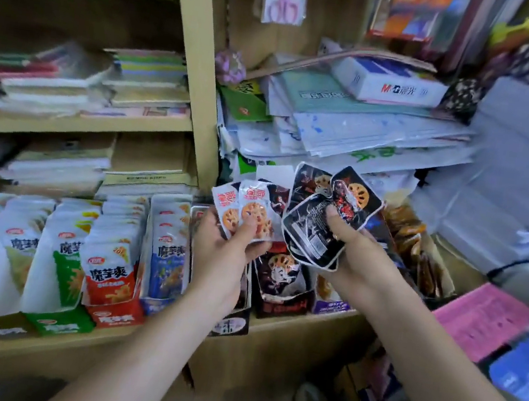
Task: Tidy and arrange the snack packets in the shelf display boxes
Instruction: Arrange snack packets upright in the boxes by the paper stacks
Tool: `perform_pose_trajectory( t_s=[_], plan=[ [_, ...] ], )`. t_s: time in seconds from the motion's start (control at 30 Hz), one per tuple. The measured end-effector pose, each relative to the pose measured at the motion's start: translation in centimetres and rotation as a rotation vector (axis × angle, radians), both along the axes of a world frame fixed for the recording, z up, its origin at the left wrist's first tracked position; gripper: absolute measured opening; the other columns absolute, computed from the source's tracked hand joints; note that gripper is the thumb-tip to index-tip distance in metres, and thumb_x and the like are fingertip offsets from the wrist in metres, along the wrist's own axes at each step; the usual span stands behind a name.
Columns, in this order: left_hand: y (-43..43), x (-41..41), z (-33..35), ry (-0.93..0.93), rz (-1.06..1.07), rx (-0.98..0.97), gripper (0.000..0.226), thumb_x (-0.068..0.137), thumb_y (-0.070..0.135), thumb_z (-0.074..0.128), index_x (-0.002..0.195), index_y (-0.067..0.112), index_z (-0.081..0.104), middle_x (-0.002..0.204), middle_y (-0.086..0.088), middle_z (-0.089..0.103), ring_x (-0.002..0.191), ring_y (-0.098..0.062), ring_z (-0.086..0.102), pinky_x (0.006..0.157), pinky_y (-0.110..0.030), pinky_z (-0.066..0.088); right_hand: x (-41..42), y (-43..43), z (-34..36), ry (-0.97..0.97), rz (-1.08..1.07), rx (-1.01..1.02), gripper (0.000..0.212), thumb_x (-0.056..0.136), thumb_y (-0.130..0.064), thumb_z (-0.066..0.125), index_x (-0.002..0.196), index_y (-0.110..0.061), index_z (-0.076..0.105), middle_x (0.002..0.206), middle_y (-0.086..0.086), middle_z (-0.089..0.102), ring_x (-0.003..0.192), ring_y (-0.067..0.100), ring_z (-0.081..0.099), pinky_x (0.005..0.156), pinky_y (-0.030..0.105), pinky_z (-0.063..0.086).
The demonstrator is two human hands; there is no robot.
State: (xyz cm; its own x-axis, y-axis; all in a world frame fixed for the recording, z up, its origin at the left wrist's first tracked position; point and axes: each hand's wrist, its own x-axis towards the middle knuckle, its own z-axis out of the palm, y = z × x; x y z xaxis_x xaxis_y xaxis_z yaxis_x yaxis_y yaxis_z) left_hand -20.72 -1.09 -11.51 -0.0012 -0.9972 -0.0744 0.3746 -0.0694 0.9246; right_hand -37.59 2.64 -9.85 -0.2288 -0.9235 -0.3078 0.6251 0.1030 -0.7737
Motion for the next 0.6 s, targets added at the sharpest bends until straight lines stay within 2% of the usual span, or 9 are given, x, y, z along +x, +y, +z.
perform_pose_trajectory(
  t_s=[0.07,0.1,0.17,0.23,0.3,0.4,0.47,0.53,0.6],
  plan=[
    [-0.1,-0.8,-1.1,-0.040,-0.085,-0.002,0.026,0.096,-0.003,0.061,0.117,0.013,0.058,0.106,-0.005,0.074,0.089,-0.017,0.075,0.065,-0.028,0.060,-0.5,-0.9,-0.5,0.010,-0.019,-0.035,0.027,0.092,-0.019,0.068,0.116,-0.006,0.064,0.108,0.016,0.075,0.098,0.031,0.074,0.085,0.051,0.057],
    [-0.1,-1.0,-1.7,-0.095,-0.132,-0.011,0.029,0.095,-0.004,0.062,0.117,0.015,0.058,0.106,-0.003,0.075,0.090,-0.018,0.075,0.067,-0.029,0.060,-0.9,-1.1,-0.6,0.031,-0.026,-0.044,0.027,0.092,-0.019,0.069,0.115,-0.006,0.063,0.108,0.016,0.075,0.098,0.032,0.074,0.085,0.053,0.057],
    [0.0,-1.2,-2.6,-0.248,-0.214,-0.056,0.037,0.091,-0.002,0.069,0.118,0.020,0.058,0.106,0.002,0.076,0.098,-0.017,0.074,0.077,-0.034,0.060,-2.0,-1.3,-1.1,0.093,-0.033,-0.031,0.039,0.089,-0.019,0.072,0.123,-0.004,0.060,0.113,0.017,0.073,0.101,0.034,0.073,0.088,0.056,0.057],
    [0.1,-1.0,-2.7,-0.341,-0.261,-0.100,0.047,0.084,0.002,0.078,0.121,0.023,0.059,0.107,0.006,0.076,0.101,-0.013,0.072,0.084,-0.031,0.057,-3.2,-1.2,-1.3,0.163,-0.017,-0.043,0.041,0.090,-0.017,0.070,0.126,-0.002,0.059,0.117,0.017,0.072,0.104,0.034,0.072,0.090,0.053,0.057],
    [-0.2,-0.8,-2.3,-0.330,-0.292,-0.103,0.052,0.081,0.010,0.082,0.125,0.026,0.060,0.108,0.009,0.076,0.102,-0.009,0.071,0.082,-0.025,0.054,-4.5,-1.2,-1.4,0.238,0.025,-0.096,0.044,0.088,-0.018,0.070,0.127,0.000,0.060,0.119,0.017,0.071,0.108,0.034,0.070,0.091,0.052,0.057],
    [-1.9,-0.1,-1.9,-0.322,-0.305,-0.065,0.057,0.076,0.034,0.078,0.130,0.036,0.060,0.114,0.013,0.073,0.110,-0.004,0.067,0.095,-0.032,0.048,-5.7,-1.5,-1.3,0.364,0.067,-0.153,0.066,0.076,-0.026,0.082,0.131,0.000,0.056,0.124,0.017,0.069,0.115,0.033,0.066,0.098,0.056,0.052],
    [-2.9,0.2,-1.8,-0.395,-0.344,-0.090,0.053,0.081,0.035,0.079,0.130,0.034,0.060,0.112,0.012,0.074,0.109,-0.004,0.067,0.101,-0.035,0.047,-5.9,-1.6,-1.5,0.453,0.103,-0.203,0.049,0.081,-0.021,0.075,0.124,-0.001,0.062,0.122,0.017,0.070,0.114,0.033,0.067,0.097,0.052,0.053],
    [-3.5,0.2,-1.7,-0.507,-0.428,-0.138,0.053,0.084,0.031,0.080,0.133,0.032,0.059,0.112,0.008,0.074,0.104,-0.006,0.069,0.098,-0.034,0.051,-5.7,-1.8,-1.8,0.515,0.137,-0.228,0.037,0.084,-0.016,0.069,0.119,-0.002,0.065,0.119,0.017,0.071,0.113,0.033,0.068,0.097,0.049,0.054],
    [-4.0,0.1,-1.8,-0.603,-0.527,-0.187,0.055,0.080,0.035,0.084,0.131,0.032,0.063,0.114,0.006,0.073,0.107,-0.011,0.069,0.096,-0.038,0.054,-5.4,-1.8,-2.0,0.525,0.161,-0.252,0.033,0.087,-0.013,0.067,0.118,-0.002,0.065,0.118,0.017,0.071,0.112,0.032,0.068,0.095,0.046,0.056]
  ],
)
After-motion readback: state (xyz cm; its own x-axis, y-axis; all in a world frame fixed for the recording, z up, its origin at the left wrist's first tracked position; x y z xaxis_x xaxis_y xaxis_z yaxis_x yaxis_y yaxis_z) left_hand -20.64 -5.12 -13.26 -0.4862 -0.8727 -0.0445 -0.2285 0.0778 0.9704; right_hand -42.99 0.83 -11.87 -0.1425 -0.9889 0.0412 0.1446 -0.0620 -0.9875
